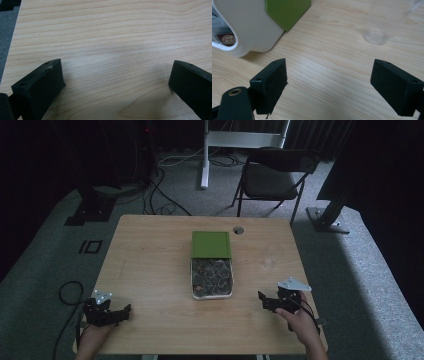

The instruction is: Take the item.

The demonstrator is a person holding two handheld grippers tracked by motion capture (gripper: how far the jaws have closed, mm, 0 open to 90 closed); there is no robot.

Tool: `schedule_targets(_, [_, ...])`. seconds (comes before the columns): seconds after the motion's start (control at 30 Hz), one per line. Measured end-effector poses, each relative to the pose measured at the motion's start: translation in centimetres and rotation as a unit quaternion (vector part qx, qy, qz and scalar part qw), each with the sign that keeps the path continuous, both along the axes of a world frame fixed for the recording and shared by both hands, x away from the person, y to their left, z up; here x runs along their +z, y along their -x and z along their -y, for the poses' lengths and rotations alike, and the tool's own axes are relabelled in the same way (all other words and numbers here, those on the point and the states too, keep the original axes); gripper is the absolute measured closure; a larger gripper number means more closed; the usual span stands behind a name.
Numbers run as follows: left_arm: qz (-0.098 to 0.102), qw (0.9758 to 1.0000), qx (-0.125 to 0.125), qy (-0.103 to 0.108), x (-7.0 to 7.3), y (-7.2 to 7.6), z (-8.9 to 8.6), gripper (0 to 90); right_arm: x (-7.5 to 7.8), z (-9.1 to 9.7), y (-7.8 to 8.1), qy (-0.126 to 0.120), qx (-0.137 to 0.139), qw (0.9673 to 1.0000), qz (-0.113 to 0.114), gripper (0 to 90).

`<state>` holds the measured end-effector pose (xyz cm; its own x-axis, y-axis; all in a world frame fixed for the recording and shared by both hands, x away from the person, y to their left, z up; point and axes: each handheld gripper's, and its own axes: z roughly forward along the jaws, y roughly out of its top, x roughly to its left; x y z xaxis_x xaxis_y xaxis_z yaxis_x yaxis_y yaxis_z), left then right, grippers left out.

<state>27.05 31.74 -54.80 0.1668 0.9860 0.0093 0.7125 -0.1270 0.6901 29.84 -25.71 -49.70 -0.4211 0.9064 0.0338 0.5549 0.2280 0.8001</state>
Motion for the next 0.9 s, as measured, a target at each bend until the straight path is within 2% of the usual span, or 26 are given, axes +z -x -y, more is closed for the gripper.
schedule_targets(0.9, [-0.001, 1.0, 0.0, 0.0, 0.0, 0.0, 0.0, 0.2, 3.1, -3.7, -1.4, -0.014, 0.038, 0.9989, 0.024, 13.9])
